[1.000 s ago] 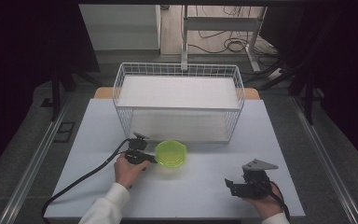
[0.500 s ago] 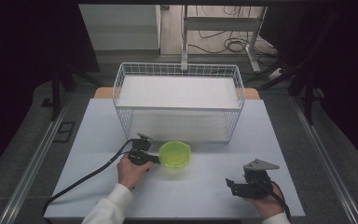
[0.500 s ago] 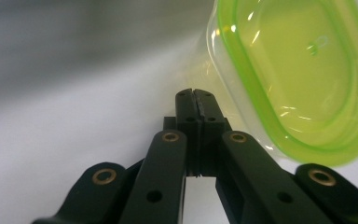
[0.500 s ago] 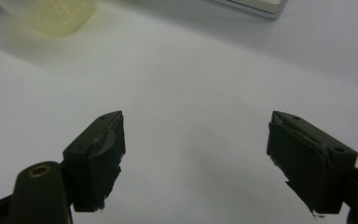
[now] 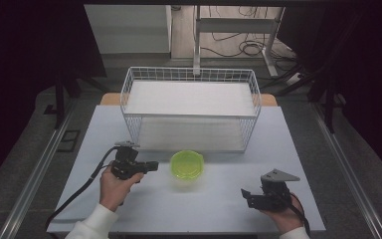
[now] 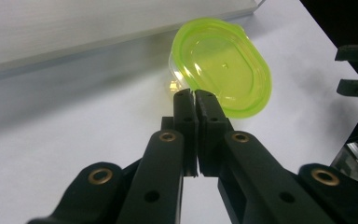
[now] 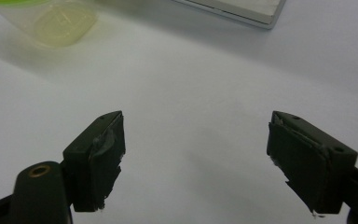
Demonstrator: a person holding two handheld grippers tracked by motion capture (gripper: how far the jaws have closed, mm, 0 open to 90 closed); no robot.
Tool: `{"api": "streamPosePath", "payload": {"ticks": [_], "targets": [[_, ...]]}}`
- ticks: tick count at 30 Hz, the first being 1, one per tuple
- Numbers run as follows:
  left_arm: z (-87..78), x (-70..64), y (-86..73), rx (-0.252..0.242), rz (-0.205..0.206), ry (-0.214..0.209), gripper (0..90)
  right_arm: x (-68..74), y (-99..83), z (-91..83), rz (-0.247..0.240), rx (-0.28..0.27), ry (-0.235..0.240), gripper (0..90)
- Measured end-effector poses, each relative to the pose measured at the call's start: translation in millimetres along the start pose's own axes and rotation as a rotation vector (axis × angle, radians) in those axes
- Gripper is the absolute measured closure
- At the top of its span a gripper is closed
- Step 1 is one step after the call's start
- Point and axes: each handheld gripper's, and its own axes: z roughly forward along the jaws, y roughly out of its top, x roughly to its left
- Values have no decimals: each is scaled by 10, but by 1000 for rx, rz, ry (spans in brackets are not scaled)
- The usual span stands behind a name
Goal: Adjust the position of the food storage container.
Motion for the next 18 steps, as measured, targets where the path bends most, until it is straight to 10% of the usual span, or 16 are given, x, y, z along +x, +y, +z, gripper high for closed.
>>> {"api": "streamPosePath", "payload": {"ticks": [7, 11, 18], "targets": [[-71, -14, -95, -3, 8, -30, 740, 3, 9, 2, -4, -10, 4, 190], [-122, -10, -99, -32, -5, -27, 505, -9, 14, -16, -1, -35, 16, 185], [-159, -22, -97, -56, -23, -55, 411, -31, 39, -27, 31, -84, 65, 166]]}}
